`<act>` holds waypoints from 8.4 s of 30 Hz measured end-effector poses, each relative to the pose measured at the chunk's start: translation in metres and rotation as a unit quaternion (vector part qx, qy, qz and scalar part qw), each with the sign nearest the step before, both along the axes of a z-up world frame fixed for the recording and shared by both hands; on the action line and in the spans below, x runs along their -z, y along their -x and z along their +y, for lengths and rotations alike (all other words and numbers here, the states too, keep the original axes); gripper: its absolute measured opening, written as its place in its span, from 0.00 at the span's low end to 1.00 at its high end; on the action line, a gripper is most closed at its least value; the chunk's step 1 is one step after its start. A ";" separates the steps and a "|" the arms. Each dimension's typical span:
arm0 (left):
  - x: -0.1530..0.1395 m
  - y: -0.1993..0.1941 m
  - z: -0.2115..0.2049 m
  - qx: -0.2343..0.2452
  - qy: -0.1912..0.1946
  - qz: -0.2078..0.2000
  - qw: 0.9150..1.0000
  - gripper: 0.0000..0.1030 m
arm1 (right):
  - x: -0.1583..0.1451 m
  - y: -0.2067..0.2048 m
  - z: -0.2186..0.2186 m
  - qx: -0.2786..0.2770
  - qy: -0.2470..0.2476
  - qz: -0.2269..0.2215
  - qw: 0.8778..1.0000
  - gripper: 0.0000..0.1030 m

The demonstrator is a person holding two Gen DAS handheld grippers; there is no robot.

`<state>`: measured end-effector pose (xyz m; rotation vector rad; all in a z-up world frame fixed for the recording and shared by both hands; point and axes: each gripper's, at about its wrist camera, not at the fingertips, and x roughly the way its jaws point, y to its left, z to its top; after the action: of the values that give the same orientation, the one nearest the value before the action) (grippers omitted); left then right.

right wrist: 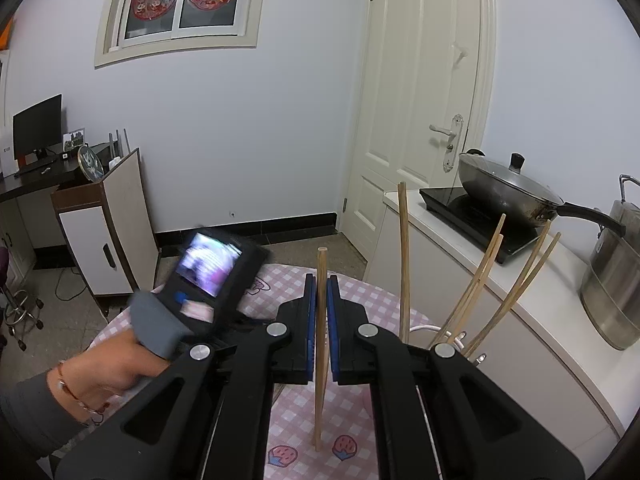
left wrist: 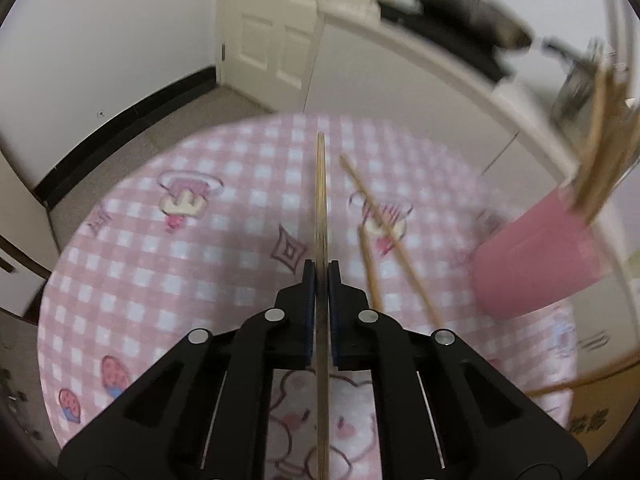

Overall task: Organize utensils
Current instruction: 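Close the left tool on a chopstick at the pile and lift it, then carry the chopstick in the left tool over the cup while the right tool lowers its own in, then lower the chopstick into the pink cup and open the left tool while the right tool releases its own, then move both tools to the loose chopsticks and close each on one, then lift the chopstick in the left tool while the right tool lifts its own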

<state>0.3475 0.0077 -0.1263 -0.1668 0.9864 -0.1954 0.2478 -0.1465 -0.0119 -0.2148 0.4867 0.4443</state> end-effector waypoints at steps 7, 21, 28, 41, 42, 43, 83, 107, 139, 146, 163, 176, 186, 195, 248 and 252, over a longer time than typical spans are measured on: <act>-0.099 0.060 0.020 0.013 0.066 -0.147 0.987 0.06 | -0.015 0.011 -0.002 0.004 -0.008 -0.016 1.000 0.04; -0.185 0.125 -0.037 0.076 0.146 -0.348 0.923 0.06 | -0.082 0.031 -0.053 0.022 -0.067 -0.073 0.995 0.04; -0.193 0.114 -0.071 0.088 0.162 -0.374 0.909 0.06 | -0.121 0.038 -0.093 0.041 -0.091 -0.115 0.988 0.04; -0.168 0.074 -0.124 0.079 0.137 -0.415 0.896 0.06 | -0.077 -0.012 -0.121 0.077 -0.128 -0.117 0.982 0.04; -0.164 0.069 -0.127 0.078 0.132 -0.417 0.896 0.06 | -0.074 -0.015 -0.122 0.077 -0.129 -0.114 0.982 0.04; -0.160 0.066 -0.129 0.076 0.132 -0.418 0.896 0.06 | -0.072 -0.017 -0.123 0.077 -0.131 -0.110 0.982 0.04; -0.091 0.047 -0.127 0.084 0.085 -0.364 0.924 0.16 | -0.013 -0.029 -0.120 0.081 -0.127 -0.030 0.988 0.05; -0.122 0.138 -0.026 0.031 0.052 -0.338 0.939 0.70 | -0.021 0.043 -0.094 0.104 -0.105 -0.067 0.987 0.24; 0.041 0.060 -0.034 0.063 -0.048 -0.017 0.997 0.58 | 0.150 -0.025 -0.027 0.072 -0.018 0.183 0.980 0.24; 0.039 0.039 -0.046 0.052 -0.081 -0.016 0.995 0.33 | 0.159 -0.043 -0.009 0.058 0.011 0.204 0.977 0.24; 0.036 0.066 -0.010 0.054 -0.077 -0.007 0.996 0.06 | 0.156 -0.005 -0.012 0.012 0.035 0.246 0.969 0.04; 0.030 0.083 0.022 0.049 -0.061 0.001 0.997 0.07 | 0.152 0.002 -0.006 0.004 0.056 0.251 0.966 0.05; 0.031 0.036 0.015 0.041 -0.070 0.018 0.997 0.07 | 0.152 -0.065 0.036 0.011 0.070 0.238 0.969 0.11; 0.034 0.002 0.012 0.035 -0.075 0.031 0.996 0.07 | 0.158 -0.104 0.054 0.014 0.080 0.255 0.964 0.18; 0.029 0.014 0.016 0.022 -0.080 0.023 0.996 0.05 | 0.126 -0.082 0.046 -0.005 0.048 0.225 0.973 0.04; -0.006 0.027 0.022 0.020 -0.053 -0.019 0.998 0.05 | 0.104 -0.071 0.043 -0.009 0.037 0.196 0.980 0.04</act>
<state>0.3205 0.0298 -0.1207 -0.0458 0.9601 -0.1815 0.3190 -0.1035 -0.1161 -0.2029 0.8896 0.4886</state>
